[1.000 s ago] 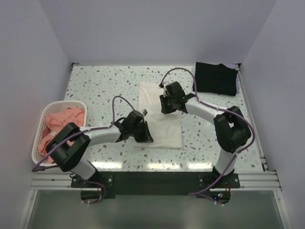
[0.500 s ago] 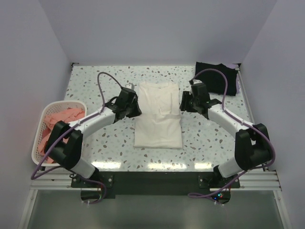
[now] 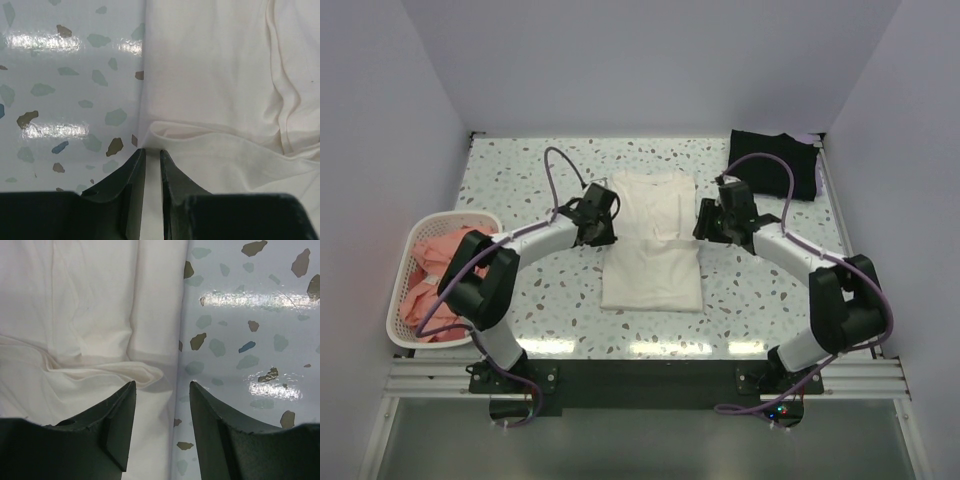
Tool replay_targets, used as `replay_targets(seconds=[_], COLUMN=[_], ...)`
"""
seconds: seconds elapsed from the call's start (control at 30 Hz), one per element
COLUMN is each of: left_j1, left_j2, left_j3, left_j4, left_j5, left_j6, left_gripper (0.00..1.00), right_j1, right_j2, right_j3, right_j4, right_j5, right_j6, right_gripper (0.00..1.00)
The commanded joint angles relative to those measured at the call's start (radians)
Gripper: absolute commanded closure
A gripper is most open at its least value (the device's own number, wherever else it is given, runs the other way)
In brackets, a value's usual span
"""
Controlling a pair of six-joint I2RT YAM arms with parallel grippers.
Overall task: Fold and stack the t-shirts
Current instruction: Fold the tshirt
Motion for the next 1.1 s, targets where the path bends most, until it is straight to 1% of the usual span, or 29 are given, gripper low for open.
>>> replay_targets(seconds=[0.0,0.33,0.53,0.67,0.73,0.9,1.07], left_j1=[0.005,0.018,0.026,0.031,0.032,0.032,0.034], left_j2=[0.023,0.075,0.083,0.086,0.088,0.086,0.078], left_j3=[0.064,0.101,0.098,0.089,0.089,0.089,0.089], left_j4=[0.000,0.004,0.019,0.036,0.042,0.046,0.049], left_j5=[-0.041,-0.044,-0.039,-0.024,-0.021,-0.019,-0.016], left_j6=[0.028,0.033,0.033,0.035,0.032,0.028,0.030], left_gripper=[0.77,0.77,0.77,0.77,0.78,0.81,0.81], right_j1=[-0.010,-0.019,-0.022,-0.022,-0.022,-0.022,-0.024], right_j2=[0.035,0.110,0.156,0.167,0.167,0.147,0.131], right_j3=[-0.004,-0.003,0.028,0.030,0.031,0.042,0.053], right_j4=[0.064,0.149,0.162,0.168,0.159,0.125,0.102], right_j5=[-0.016,-0.075,-0.113,-0.122,-0.127,-0.110,-0.093], right_j6=[0.021,0.050,0.070,0.082,0.088,0.093,0.081], right_gripper=[0.49,0.52,0.54,0.58,0.64,0.71,0.71])
